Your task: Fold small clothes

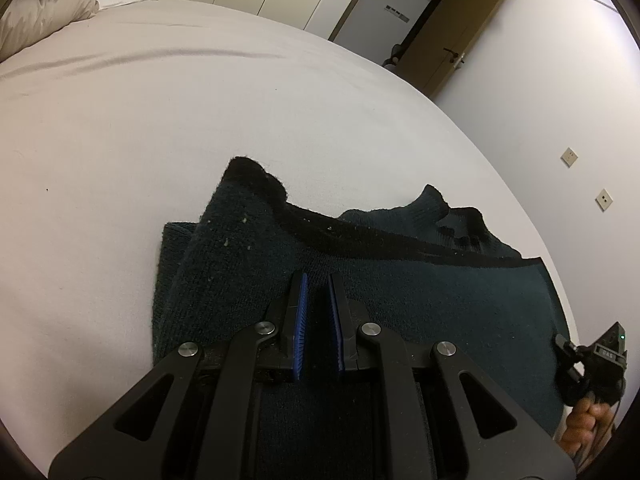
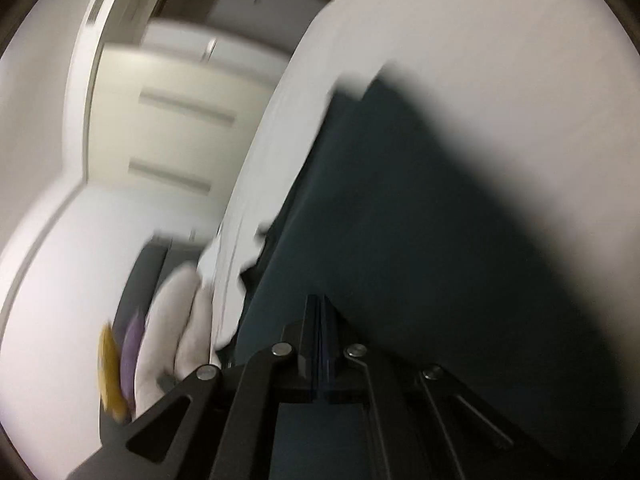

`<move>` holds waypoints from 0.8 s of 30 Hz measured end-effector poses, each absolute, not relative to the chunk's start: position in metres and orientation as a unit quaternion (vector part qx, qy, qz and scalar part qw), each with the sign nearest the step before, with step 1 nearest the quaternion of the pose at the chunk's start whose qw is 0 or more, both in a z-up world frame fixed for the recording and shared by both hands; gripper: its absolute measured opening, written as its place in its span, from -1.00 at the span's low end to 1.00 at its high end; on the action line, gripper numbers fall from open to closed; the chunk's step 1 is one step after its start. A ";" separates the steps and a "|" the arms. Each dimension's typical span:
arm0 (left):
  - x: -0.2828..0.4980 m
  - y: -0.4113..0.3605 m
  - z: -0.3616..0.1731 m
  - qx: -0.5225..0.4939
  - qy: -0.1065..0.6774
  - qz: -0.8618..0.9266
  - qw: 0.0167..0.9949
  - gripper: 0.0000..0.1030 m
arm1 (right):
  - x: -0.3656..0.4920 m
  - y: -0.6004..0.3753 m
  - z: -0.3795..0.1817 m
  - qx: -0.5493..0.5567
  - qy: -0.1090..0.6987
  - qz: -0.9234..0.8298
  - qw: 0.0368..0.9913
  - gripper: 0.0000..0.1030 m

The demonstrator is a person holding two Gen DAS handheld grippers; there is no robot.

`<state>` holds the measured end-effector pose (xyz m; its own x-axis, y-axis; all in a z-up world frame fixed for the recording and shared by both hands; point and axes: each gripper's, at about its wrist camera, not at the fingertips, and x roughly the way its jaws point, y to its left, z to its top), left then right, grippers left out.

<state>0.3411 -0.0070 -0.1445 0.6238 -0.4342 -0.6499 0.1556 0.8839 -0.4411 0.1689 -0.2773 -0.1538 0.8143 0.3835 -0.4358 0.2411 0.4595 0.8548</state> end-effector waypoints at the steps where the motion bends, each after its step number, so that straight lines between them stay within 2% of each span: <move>1: 0.341 -0.008 -0.144 -0.172 0.400 -0.166 0.885 -0.75 | 0.165 -0.283 -0.155 0.519 0.294 0.041 0.801 -1.00; 9: 0.340 -0.010 -0.132 -0.172 0.430 -0.146 0.874 -0.75 | 0.175 -0.271 -0.154 0.479 0.280 0.034 0.831 -1.00; 15: 0.278 -0.042 -0.093 -0.098 0.448 -0.066 0.886 -0.74 | 0.164 -0.314 -0.157 0.469 0.269 0.036 0.840 -1.00; 19: 0.252 -0.076 -0.114 -0.013 0.477 -0.062 0.877 -0.74 | 0.153 -0.326 -0.160 0.470 0.267 0.039 0.840 -1.00; 20: 0.246 -0.076 -0.120 0.002 0.461 -0.065 0.885 -0.74 | 0.153 -0.326 -0.160 0.469 0.267 0.040 0.841 -1.00; 24: 0.240 -0.070 -0.120 0.015 0.458 -0.052 0.887 -0.74 | 0.146 -0.336 -0.160 0.471 0.266 0.044 0.840 -1.00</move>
<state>0.2400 -0.0705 -0.1197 0.5744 -0.0781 -0.8149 0.1056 0.9942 -0.0208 0.1464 -0.3359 -0.1603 0.8546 0.3248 -0.4052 0.1765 0.5522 0.8148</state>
